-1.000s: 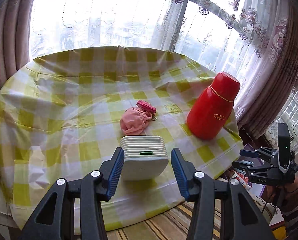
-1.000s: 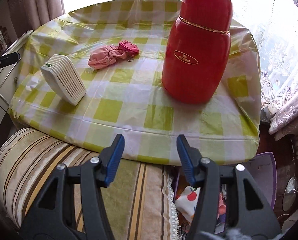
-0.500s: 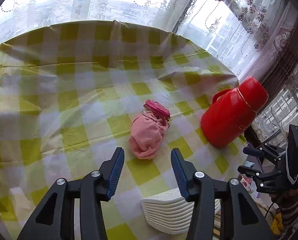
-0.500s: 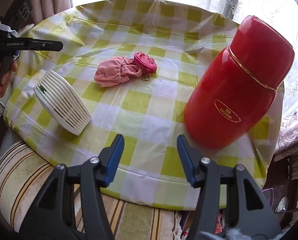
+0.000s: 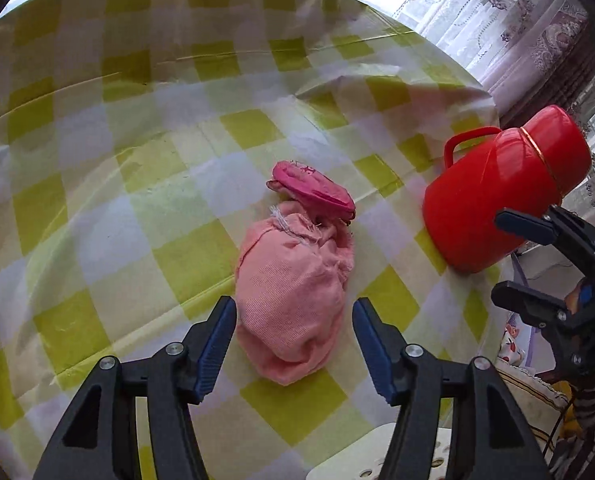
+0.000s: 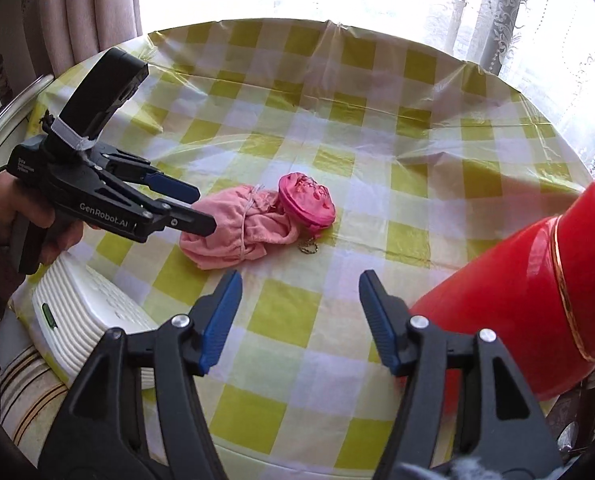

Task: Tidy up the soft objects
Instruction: 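Grasp the pink towel with the left tool while the right tool grasps the pink pouch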

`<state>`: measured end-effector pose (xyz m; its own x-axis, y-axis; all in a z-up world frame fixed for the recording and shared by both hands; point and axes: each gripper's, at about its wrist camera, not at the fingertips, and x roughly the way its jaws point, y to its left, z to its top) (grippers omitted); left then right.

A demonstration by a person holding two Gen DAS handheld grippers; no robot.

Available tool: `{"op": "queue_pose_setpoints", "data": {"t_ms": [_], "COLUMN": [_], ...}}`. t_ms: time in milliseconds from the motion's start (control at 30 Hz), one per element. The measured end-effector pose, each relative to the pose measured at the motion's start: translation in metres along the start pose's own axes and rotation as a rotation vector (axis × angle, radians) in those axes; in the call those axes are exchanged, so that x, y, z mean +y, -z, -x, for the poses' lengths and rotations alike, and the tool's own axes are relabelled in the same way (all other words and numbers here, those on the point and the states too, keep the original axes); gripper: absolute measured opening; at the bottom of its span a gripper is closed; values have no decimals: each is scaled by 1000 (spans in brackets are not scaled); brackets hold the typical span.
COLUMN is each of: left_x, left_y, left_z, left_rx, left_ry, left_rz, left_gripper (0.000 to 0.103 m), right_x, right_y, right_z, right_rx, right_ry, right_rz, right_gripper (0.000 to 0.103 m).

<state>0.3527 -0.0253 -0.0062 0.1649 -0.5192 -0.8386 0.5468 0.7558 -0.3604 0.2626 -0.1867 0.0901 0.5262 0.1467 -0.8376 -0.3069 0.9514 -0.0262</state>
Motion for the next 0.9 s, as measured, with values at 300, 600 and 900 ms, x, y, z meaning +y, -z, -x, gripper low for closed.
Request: {"op": "queue_pose_setpoints", "data": {"t_ms": [300, 600, 900], "left_x": [12, 37, 67], "left_y": [8, 33, 91], "left_z": [-24, 19, 116], "left_rx": [29, -39, -89], "left_ry": [88, -4, -180], "left_rz": [46, 134, 210], "left_gripper": [28, 24, 24], "right_x": [-10, -2, 11], "right_y": [-29, -45, -47], "right_z": [-47, -96, -139], "right_rx": [-5, 25, 93], "right_ry": [-14, -64, -75], "right_rz": [-46, -90, -68], "right_gripper": [67, 67, 65]}}
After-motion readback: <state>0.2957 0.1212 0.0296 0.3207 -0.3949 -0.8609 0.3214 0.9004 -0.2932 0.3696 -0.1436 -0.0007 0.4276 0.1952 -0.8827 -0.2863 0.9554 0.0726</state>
